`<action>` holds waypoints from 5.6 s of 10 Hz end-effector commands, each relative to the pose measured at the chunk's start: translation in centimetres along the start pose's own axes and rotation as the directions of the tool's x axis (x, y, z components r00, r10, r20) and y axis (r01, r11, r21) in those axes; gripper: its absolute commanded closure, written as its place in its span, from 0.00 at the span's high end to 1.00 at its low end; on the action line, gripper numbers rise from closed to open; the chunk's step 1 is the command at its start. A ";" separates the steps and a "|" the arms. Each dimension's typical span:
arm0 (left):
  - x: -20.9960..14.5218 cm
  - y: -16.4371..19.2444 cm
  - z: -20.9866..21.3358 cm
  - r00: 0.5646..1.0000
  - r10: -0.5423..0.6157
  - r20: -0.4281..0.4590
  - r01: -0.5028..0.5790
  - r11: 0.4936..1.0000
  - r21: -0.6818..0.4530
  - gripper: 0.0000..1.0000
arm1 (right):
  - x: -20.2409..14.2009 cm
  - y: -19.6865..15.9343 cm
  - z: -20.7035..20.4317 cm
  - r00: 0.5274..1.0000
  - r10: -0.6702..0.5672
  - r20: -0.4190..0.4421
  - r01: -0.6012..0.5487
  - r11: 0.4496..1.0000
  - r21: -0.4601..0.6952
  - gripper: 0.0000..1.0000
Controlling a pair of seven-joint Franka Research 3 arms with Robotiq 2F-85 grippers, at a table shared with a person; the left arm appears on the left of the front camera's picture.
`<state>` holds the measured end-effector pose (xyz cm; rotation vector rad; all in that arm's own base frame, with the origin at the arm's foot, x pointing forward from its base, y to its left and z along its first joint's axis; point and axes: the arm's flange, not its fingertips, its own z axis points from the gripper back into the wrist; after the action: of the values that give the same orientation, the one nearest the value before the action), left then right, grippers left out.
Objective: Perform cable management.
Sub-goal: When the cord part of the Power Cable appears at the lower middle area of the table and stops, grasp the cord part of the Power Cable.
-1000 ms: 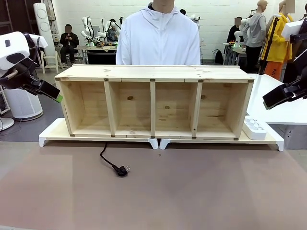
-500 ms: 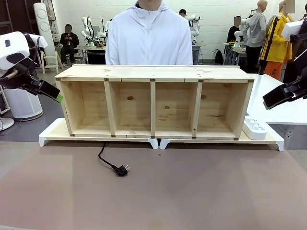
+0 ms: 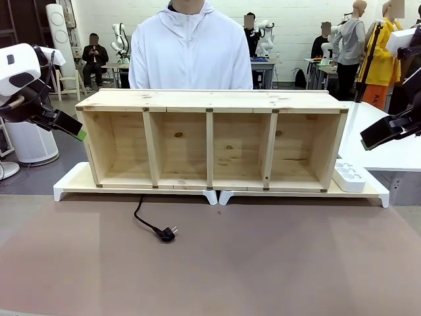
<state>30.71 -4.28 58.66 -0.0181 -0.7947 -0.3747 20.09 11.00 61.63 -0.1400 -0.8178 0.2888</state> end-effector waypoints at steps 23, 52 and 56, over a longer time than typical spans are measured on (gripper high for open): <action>0.2 0.0 -0.3 1.000 0.013 0.009 -0.013 1.000 0.001 1.00 | 10.8 33.8 -20.6 0.751 0.650 0.118 -0.560 0.532 0.635 1.00; 0.2 0.0 -0.3 1.000 0.013 0.009 -0.013 1.000 0.001 1.00 | 6.7 43.5 -36.9 0.684 0.729 0.043 -0.490 0.415 0.766 1.00; 0.2 0.0 -0.3 1.000 0.013 0.009 -0.013 1.000 0.001 1.00 | 6.7 43.7 -37.8 0.685 0.725 0.077 -0.513 0.404 0.758 0.86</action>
<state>30.78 -4.36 58.58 -0.0157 -0.7926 -0.3753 43.21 53.99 30.71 0.2694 -0.2626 1.2802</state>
